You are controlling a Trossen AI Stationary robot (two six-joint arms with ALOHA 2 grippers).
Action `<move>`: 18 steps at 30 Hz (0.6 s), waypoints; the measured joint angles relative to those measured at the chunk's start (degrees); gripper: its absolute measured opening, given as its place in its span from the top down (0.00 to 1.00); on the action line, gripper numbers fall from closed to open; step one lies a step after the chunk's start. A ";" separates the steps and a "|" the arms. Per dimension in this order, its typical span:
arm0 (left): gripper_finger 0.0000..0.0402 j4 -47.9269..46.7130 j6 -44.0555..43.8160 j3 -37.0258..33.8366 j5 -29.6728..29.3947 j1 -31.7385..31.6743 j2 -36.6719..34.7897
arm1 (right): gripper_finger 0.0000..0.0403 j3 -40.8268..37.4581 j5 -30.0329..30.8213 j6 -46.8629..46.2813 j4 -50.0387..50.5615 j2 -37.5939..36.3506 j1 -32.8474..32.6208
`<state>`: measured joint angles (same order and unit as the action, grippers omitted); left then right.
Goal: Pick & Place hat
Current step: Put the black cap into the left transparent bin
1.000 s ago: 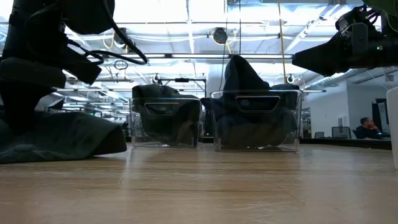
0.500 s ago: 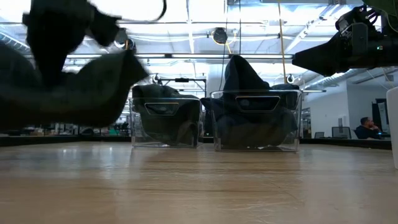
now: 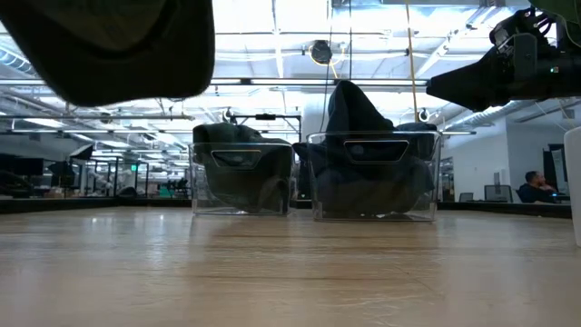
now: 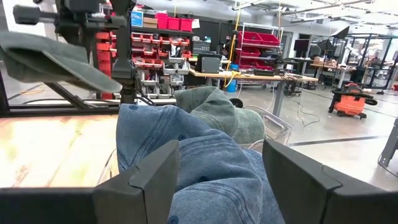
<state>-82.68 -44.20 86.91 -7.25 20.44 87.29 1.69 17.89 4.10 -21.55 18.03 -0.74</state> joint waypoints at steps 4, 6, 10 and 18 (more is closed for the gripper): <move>0.98 -1.68 5.16 2.68 -0.57 0.94 0.00 | 0.45 0.02 0.00 0.00 -0.01 0.01 -0.01; 0.98 -1.77 8.46 3.38 -0.60 1.70 0.00 | 0.45 0.01 0.00 0.00 0.00 0.01 0.00; 0.99 -2.01 13.88 4.35 -0.48 3.42 0.00 | 0.45 0.02 0.00 0.00 0.01 0.01 0.01; 0.99 -4.40 20.50 4.64 -3.59 5.24 0.00 | 0.45 0.02 0.00 0.00 0.01 0.01 0.01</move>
<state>-87.08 -23.71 91.55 -10.84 25.68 87.29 1.72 17.89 4.10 -21.54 18.04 -0.73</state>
